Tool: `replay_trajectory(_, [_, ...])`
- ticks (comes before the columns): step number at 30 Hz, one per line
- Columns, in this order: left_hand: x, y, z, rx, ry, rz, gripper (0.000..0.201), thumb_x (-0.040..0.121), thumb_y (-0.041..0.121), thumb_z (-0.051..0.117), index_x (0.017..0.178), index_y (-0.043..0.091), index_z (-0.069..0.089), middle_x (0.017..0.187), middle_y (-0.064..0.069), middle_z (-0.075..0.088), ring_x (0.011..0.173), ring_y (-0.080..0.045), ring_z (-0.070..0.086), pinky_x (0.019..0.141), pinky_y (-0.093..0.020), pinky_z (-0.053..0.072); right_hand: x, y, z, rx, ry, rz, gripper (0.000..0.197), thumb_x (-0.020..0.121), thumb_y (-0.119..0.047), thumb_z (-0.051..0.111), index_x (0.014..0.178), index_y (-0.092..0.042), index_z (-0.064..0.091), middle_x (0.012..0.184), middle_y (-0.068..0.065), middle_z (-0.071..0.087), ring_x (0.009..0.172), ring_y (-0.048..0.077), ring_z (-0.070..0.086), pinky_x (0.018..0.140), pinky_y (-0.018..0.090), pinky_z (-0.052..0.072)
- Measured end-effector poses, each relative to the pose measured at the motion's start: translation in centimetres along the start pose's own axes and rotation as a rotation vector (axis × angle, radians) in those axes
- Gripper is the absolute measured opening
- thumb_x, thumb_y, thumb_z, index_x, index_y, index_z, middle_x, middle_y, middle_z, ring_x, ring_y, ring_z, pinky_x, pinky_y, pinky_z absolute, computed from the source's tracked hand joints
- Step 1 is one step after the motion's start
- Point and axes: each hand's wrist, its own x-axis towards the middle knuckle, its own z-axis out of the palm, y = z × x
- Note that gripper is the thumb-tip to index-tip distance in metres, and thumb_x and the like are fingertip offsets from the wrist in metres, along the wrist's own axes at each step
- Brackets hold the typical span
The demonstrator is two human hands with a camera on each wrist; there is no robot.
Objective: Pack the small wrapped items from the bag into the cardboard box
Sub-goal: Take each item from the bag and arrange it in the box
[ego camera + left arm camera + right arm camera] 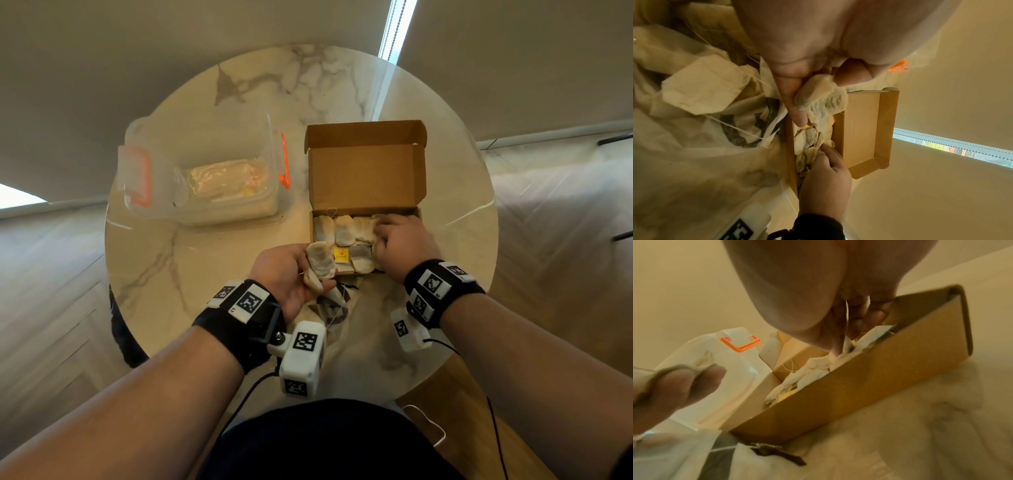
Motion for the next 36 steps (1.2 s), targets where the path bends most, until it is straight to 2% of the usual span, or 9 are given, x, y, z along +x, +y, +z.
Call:
replay_trajectory(4, [-0.5, -0.1, 0.8, 0.08, -0.019, 0.054, 0.056, 0.085, -0.022, 0.029, 0.125, -0.002, 0.063, 0.128, -0.027, 0.062, 0.109, -0.038, 0.068, 0.074, -0.04, 0.066, -0.2, -0.3, -0.9, -0.003, -0.016, 0.008, 0.034, 0.101, -0.028, 0.049, 0.12, -0.019, 0.076, 0.138, -0.001, 0.061, 0.122, 0.028, 0.049, 0.1, 0.039, 0.047])
replay_trajectory(7, [-1.0, 0.0, 1.8, 0.021, -0.075, 0.091, 0.046, 0.091, -0.021, 0.034, 0.123, -0.003, 0.061, 0.116, -0.024, 0.065, 0.099, -0.034, 0.069, 0.071, -0.036, 0.066, -1.3, -1.0, -3.2, 0.232, 0.102, -0.012, 0.02, 0.099, -0.033, 0.059, 0.107, -0.023, 0.075, 0.114, -0.003, 0.066, 0.104, 0.02, 0.059, 0.091, 0.036, 0.05])
replay_trajectory(10, [-1.0, -0.1, 2.6, -0.085, -0.09, 0.119, 0.031, 0.094, -0.009, 0.045, 0.119, -0.006, 0.063, 0.11, -0.025, 0.071, 0.092, -0.036, 0.073, 0.079, -0.042, 0.064, -3.7, -2.6, -5.9, 0.425, 0.173, -0.172, 0.013, 0.093, -0.041, 0.07, 0.093, -0.028, 0.068, 0.091, -0.014, 0.062, 0.082, 0.006, 0.057, 0.073, 0.021, 0.046])
replay_trajectory(14, [-1.2, 0.0, 3.9, -0.186, -0.199, 0.059, 0.035, 0.098, 0.011, 0.046, 0.121, -0.009, 0.063, 0.108, -0.024, 0.073, 0.095, -0.036, 0.071, 0.069, -0.041, 0.061, -5.5, -4.1, -6.2, 0.319, 0.054, -0.33, 0.036, 0.081, -0.055, 0.078, 0.106, -0.031, 0.068, 0.101, -0.018, 0.061, 0.089, 0.002, 0.052, 0.077, 0.018, 0.044])
replay_trajectory(17, [-1.0, -0.3, 4.8, -0.138, -0.204, 0.065, 0.034, 0.102, 0.015, 0.046, 0.12, -0.007, 0.066, 0.118, -0.027, 0.073, 0.096, -0.035, 0.072, 0.072, -0.04, 0.062, -5.5, -3.5, -5.4, 0.34, 0.073, -0.28, 0.024, 0.085, -0.04, 0.08, 0.103, -0.026, 0.073, 0.099, -0.015, 0.064, 0.09, 0.006, 0.055, 0.08, 0.028, 0.051])
replay_trajectory(24, [0.8, -0.7, 4.1, -0.014, -0.052, 0.11, 0.016, 0.105, 0.002, 0.049, 0.114, 0.003, 0.063, 0.109, -0.019, 0.073, 0.09, -0.03, 0.076, 0.065, -0.038, 0.065, -6.8, -0.1, -7.1, 1.05, 0.089, 0.137, 0.012, 0.096, -0.013, 0.072, 0.106, -0.019, 0.073, 0.092, 0.001, 0.078, 0.083, 0.012, 0.077, 0.073, 0.028, 0.063])
replay_trajectory(28, [1.2, -1.1, 3.3, 0.145, -0.054, 0.158, 0.015, 0.104, 0.0, 0.053, 0.105, 0.01, 0.064, 0.102, -0.014, 0.072, 0.083, -0.024, 0.074, 0.069, -0.036, 0.066, -5.6, 3.6, -7.3, 0.732, 0.147, 0.147, 0.019, 0.096, -0.025, 0.07, 0.107, -0.04, 0.066, 0.089, -0.005, 0.076, 0.08, 0.013, 0.072, 0.074, 0.032, 0.061])
replay_trajectory(33, [1.5, -1.2, 2.3, 0.248, -0.026, 0.209, 0.018, 0.102, 0.003, 0.06, 0.106, 0.014, 0.072, 0.107, -0.016, 0.076, 0.093, -0.026, 0.075, 0.072, -0.036, 0.066, -2.9, 5.6, -6.8, 0.271, -0.014, 0.126, 0.01, 0.099, -0.03, 0.066, 0.104, -0.036, 0.059, 0.088, -0.013, 0.066, 0.086, 0.013, 0.066, 0.069, 0.026, 0.046])
replay_trajectory(36, [1.9, -1.2, 1.9, 0.308, 0.033, 0.272, 0.018, 0.1, 0.005, 0.063, 0.105, 0.017, 0.075, 0.114, -0.018, 0.076, 0.096, -0.027, 0.074, 0.077, -0.036, 0.064, -2.7, 5.1, -7.9, 0.317, -0.018, 0.075, 0.007, 0.099, -0.029, 0.066, 0.101, -0.034, 0.063, 0.089, -0.015, 0.066, 0.087, 0.008, 0.064, 0.071, 0.022, 0.045])
